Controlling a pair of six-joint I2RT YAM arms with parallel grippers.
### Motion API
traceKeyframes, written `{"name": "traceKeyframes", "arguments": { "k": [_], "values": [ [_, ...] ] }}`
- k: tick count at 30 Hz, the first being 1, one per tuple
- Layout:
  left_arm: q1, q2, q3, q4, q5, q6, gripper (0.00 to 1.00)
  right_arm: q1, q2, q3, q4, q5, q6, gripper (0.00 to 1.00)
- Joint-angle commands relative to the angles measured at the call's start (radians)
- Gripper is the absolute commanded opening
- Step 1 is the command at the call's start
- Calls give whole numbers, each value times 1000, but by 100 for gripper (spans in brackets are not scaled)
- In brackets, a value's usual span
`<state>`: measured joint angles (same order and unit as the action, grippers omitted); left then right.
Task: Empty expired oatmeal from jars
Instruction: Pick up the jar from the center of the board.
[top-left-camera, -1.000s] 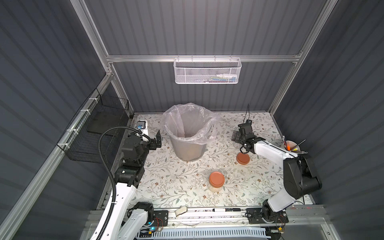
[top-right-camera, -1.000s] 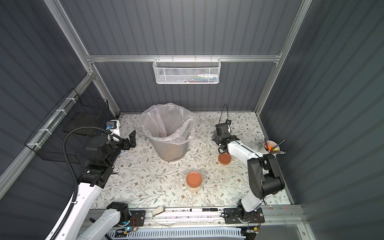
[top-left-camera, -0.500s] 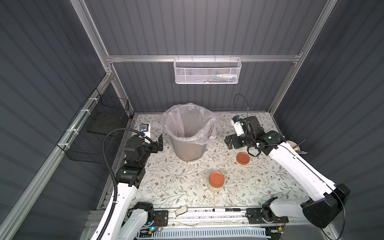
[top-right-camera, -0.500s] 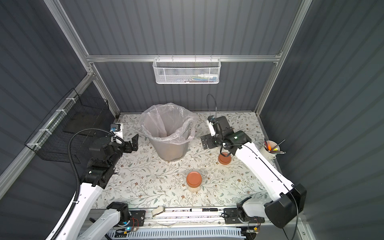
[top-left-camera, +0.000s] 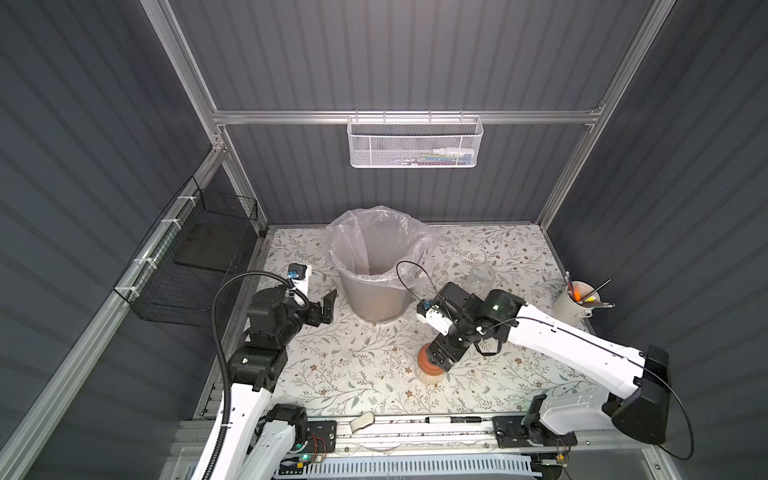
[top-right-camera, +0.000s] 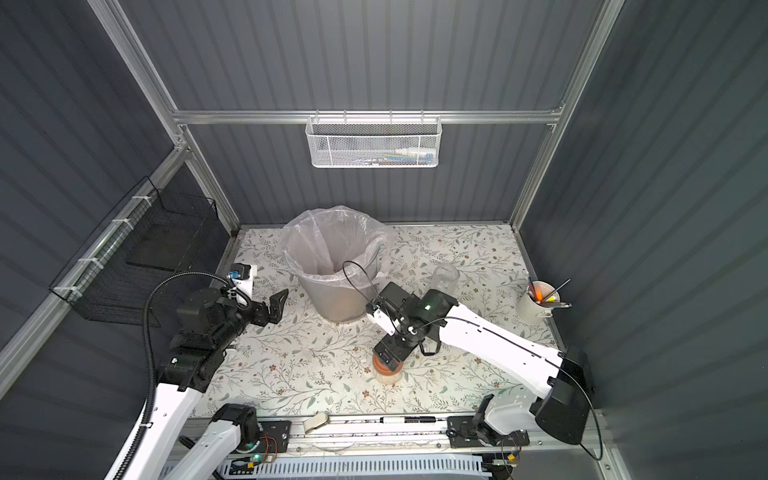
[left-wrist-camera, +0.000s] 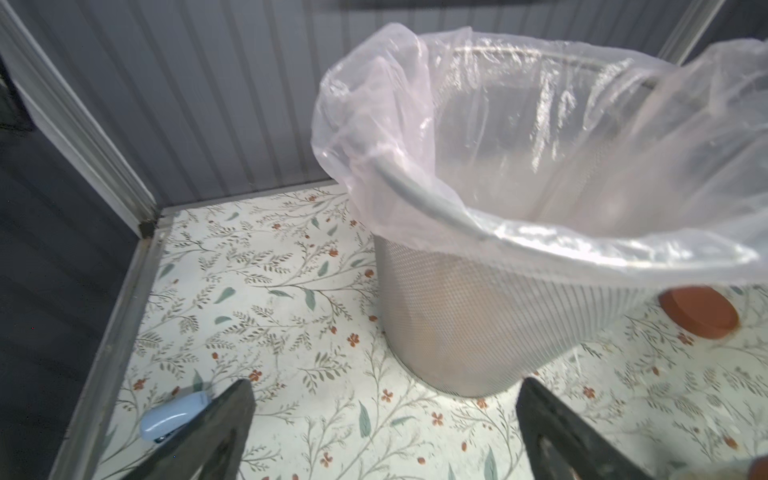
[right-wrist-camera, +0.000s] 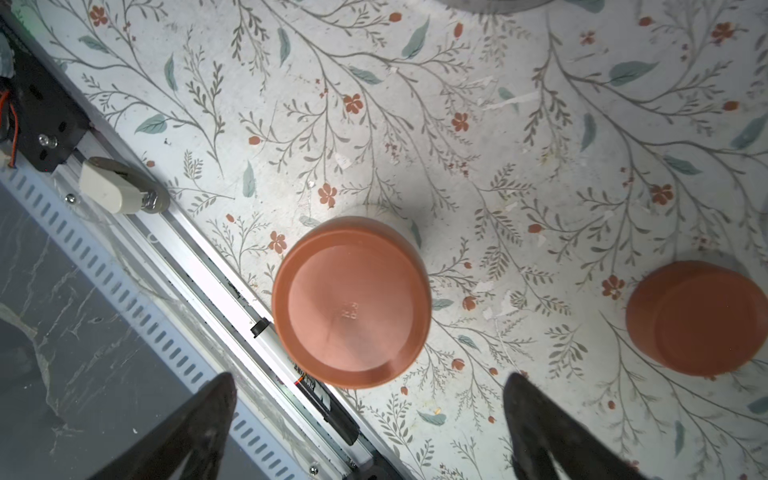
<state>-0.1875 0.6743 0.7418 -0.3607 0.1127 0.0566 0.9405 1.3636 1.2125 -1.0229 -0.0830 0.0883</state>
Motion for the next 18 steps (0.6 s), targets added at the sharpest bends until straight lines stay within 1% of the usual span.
{"name": "traceKeyframes", "arguments": {
  "k": [1,6,11,18],
  "values": [
    [-1,-52,-50,-49,120,1,99,25,30,-30,5,-9,4,99],
    [-3,-107,-92,-39,151,-6,99,37,89,-71,74,46,-1,99],
    [-3,-79,-90,-47,185,-16,98,48,107,-121,133,25,10,99],
    [-3,-49,-84,-47,191,-19,97,55,145,-162,237,75,26,99]
  ]
}}
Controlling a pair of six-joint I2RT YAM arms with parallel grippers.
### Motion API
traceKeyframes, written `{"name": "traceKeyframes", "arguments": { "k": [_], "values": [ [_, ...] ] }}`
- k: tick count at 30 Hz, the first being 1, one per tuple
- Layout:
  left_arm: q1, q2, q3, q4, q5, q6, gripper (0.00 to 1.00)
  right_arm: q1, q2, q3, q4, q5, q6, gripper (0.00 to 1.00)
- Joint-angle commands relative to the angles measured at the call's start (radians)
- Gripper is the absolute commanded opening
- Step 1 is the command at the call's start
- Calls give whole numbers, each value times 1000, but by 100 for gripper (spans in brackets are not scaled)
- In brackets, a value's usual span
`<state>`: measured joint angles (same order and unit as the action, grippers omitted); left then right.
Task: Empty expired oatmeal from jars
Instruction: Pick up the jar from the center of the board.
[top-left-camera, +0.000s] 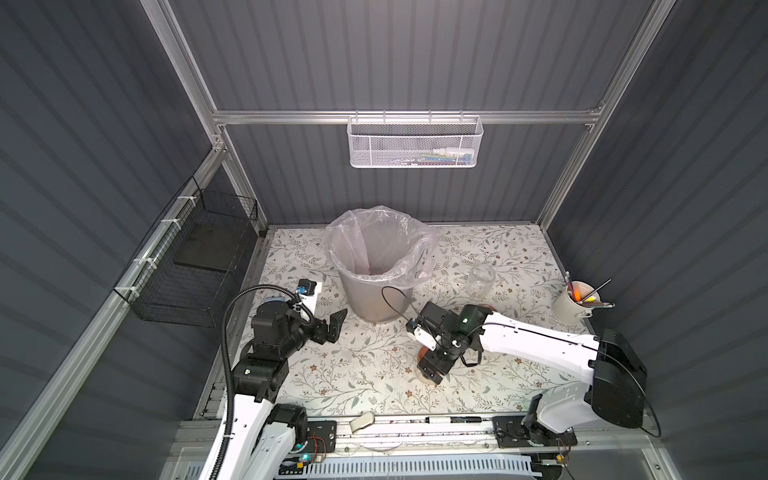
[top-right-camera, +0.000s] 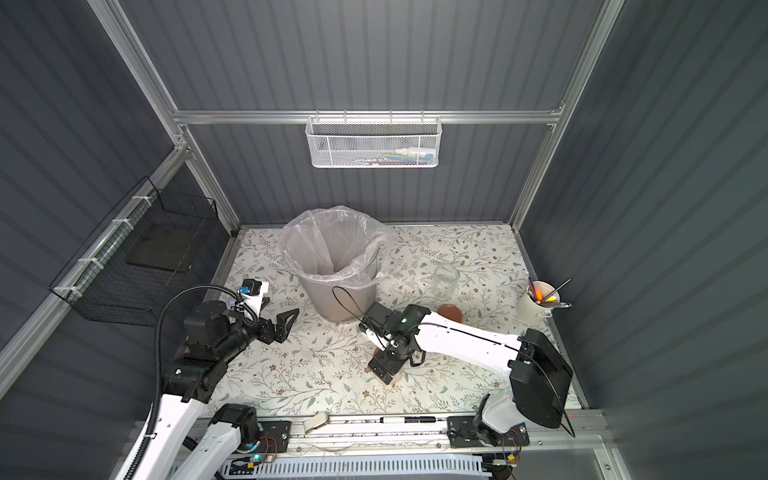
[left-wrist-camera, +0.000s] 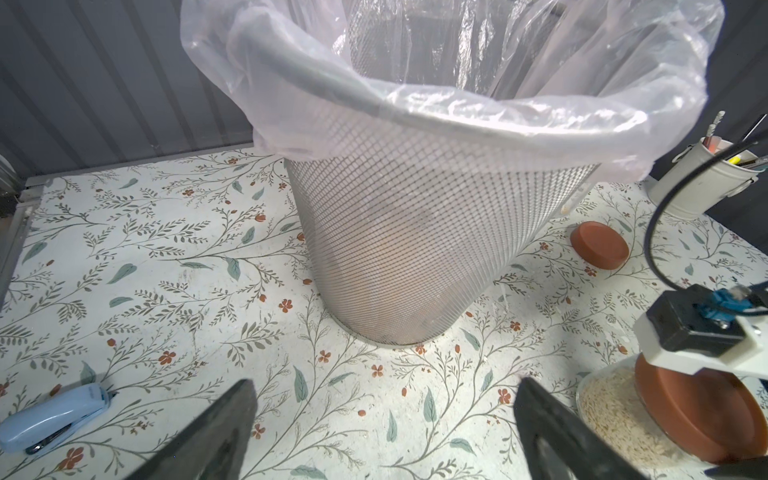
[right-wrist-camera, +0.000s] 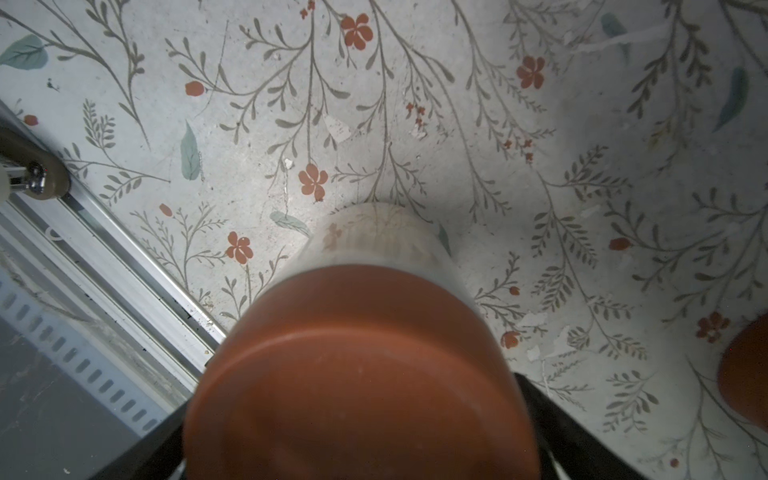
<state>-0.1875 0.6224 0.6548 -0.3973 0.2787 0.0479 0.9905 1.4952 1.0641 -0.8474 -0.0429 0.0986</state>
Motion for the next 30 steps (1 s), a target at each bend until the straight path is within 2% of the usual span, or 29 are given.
{"name": "traceKeyframes", "arguments": {
  "k": [1,3,11,14,18,21,27,30],
  "values": [
    [-3,1,3,-13,21,-9,97,4,15,-24,80,47,17,99],
    [-3,-8,1,-17,12,-4,97,5,13,-38,94,49,17,96],
    [-3,-21,-10,-9,12,-8,97,5,-55,-57,64,67,49,51],
    [-3,-12,-5,-5,20,-9,97,4,-69,-41,36,67,60,38],
    [-4,-11,4,-16,43,-8,95,3,-99,23,-24,70,72,36],
    [-3,-1,32,-54,117,6,93,0,-118,123,-123,76,72,35],
    [-3,-12,95,-117,268,62,94,-34,-162,398,-344,81,54,35],
    [-3,13,172,-173,357,77,92,-52,-137,599,-468,96,36,35]
  ]
}}
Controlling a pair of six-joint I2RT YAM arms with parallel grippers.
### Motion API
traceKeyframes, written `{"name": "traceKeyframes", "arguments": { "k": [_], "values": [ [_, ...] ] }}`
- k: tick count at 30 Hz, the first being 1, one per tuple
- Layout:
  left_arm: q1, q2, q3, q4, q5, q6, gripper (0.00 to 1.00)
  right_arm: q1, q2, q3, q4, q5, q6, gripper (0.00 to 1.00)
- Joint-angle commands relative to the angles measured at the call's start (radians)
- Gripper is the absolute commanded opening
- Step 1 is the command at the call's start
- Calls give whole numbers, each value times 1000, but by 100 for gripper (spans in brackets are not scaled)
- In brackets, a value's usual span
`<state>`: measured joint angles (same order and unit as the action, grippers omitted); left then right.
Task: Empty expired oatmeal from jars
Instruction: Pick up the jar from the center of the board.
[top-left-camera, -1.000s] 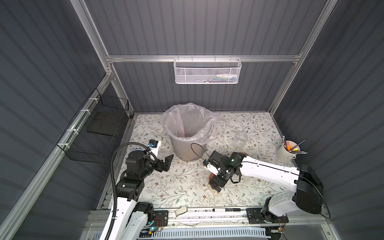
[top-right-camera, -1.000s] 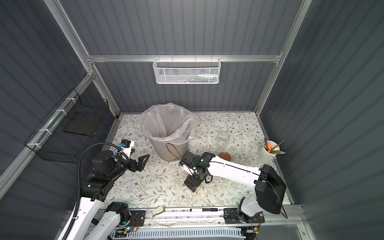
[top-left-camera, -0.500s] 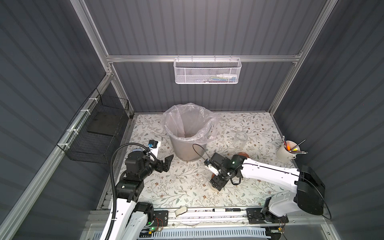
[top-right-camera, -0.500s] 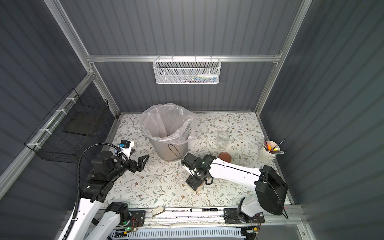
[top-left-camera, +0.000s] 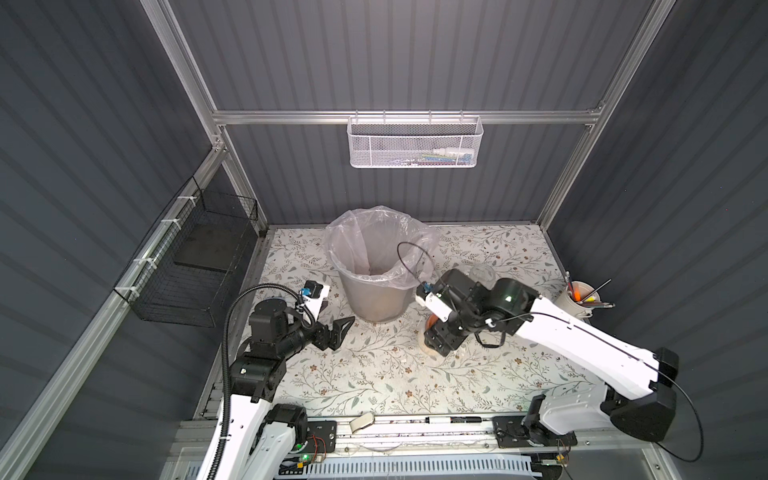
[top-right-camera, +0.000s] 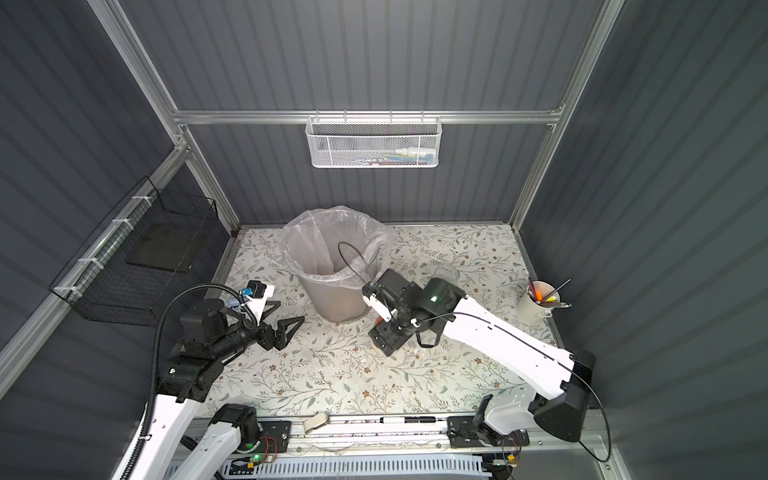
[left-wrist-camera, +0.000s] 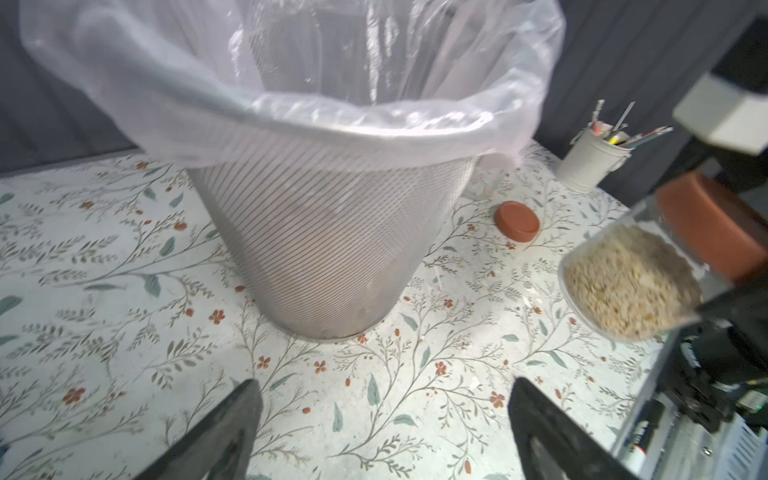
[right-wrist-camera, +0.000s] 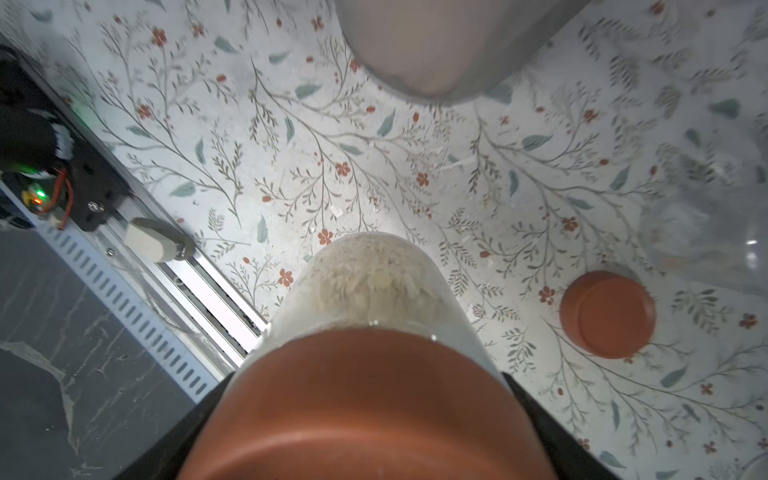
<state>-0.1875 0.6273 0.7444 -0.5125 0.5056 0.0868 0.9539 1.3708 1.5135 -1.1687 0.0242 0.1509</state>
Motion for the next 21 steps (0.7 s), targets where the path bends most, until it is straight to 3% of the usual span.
{"name": "traceKeyframes", "arguments": {
  "k": [1,6,8,13,16,21],
  "values": [
    [-3,30,133,-89,159,45,92,-18,7,223,-188,37,-26,36],
    [-3,84,278,-135,307,76,93,-58,136,562,-323,46,-78,36],
    [-3,100,294,-78,395,41,94,-129,162,649,-292,-75,-73,33],
    [-3,170,160,307,605,-184,98,-169,262,840,-246,-24,-83,31],
    [-19,238,112,494,639,-263,98,-175,288,864,-186,-73,-101,32],
    [-128,331,183,428,593,-158,100,-175,336,962,-174,-186,-129,33]
  ]
}}
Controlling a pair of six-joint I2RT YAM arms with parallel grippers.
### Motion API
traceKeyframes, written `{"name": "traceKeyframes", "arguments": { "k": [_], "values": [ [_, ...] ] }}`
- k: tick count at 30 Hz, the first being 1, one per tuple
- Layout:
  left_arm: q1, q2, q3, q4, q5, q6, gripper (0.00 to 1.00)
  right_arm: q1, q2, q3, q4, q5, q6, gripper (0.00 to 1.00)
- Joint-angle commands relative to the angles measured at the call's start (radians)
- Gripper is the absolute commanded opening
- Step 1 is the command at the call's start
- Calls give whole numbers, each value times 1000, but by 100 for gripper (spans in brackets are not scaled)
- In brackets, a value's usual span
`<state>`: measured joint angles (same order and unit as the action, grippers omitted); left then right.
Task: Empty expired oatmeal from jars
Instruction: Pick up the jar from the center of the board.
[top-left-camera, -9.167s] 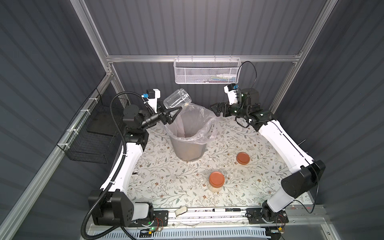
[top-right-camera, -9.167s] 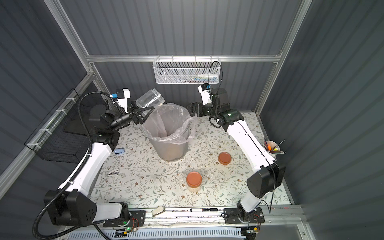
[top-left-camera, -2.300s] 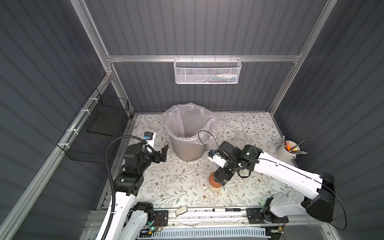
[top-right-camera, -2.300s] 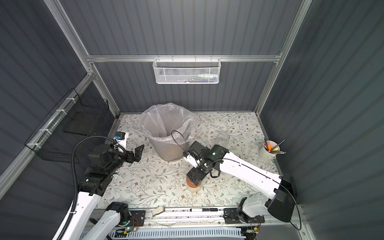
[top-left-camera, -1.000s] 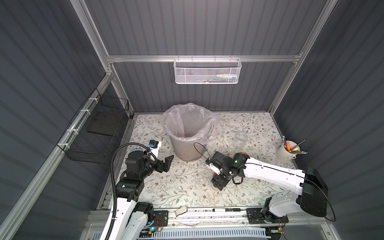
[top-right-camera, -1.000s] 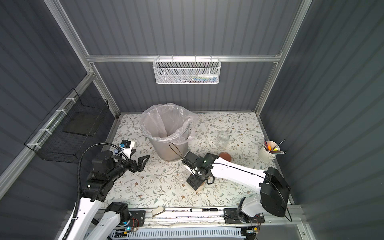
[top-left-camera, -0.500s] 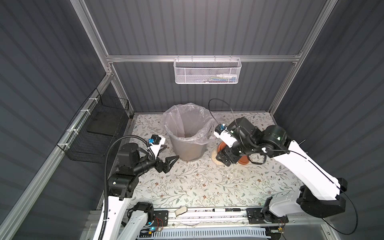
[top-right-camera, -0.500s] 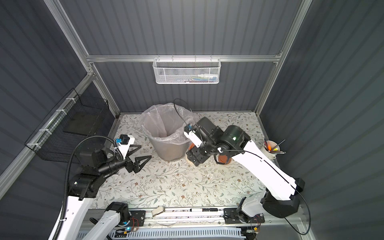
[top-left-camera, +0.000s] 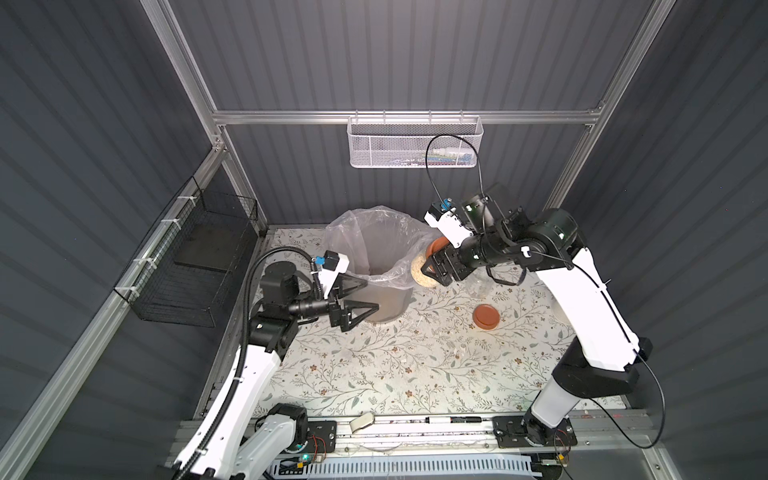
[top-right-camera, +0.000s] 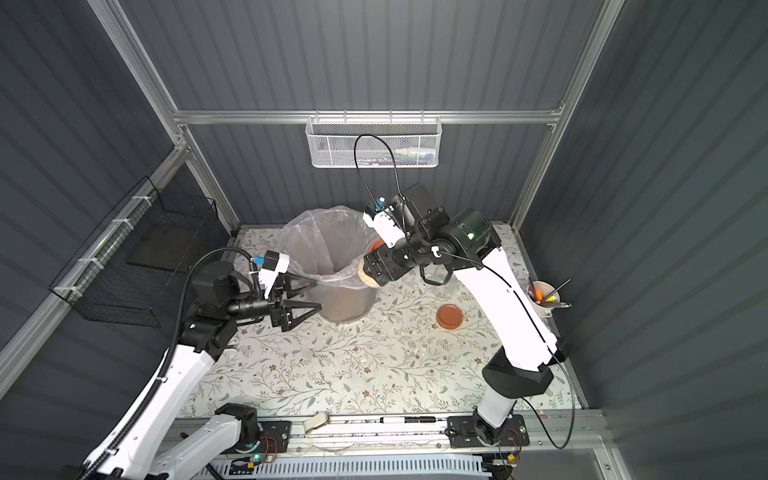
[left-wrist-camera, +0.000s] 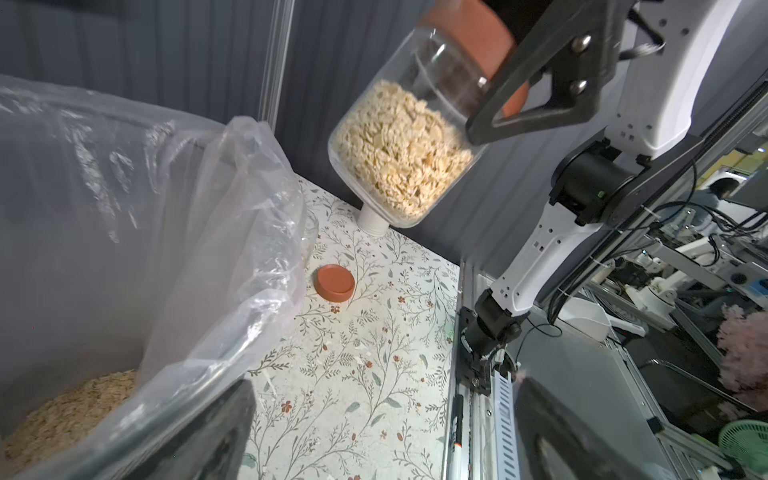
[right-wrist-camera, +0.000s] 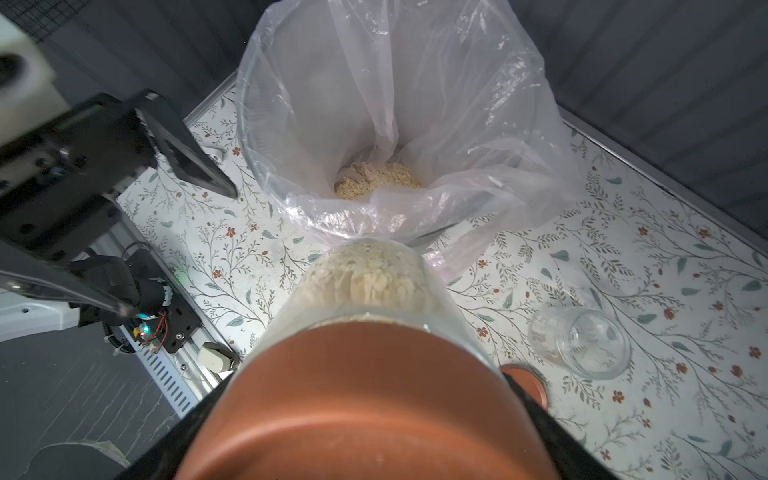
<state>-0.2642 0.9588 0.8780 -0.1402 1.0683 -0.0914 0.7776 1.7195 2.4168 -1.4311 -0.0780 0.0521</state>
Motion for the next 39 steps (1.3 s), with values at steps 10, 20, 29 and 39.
{"name": "traceKeyframes", "arguments": {
  "k": [10,20,29,39],
  "values": [
    [-189,165,215,-80,-78,198,100,2,13,71,101,-266,-76,34],
    [-246,230,233,20,-105,170,100,3,-55,-101,214,-390,-52,35],
    [-276,245,256,70,-94,161,100,5,-64,-162,274,-442,-46,35],
    [-287,256,251,86,-95,165,92,3,-67,-183,304,-463,-35,36]
  ]
}}
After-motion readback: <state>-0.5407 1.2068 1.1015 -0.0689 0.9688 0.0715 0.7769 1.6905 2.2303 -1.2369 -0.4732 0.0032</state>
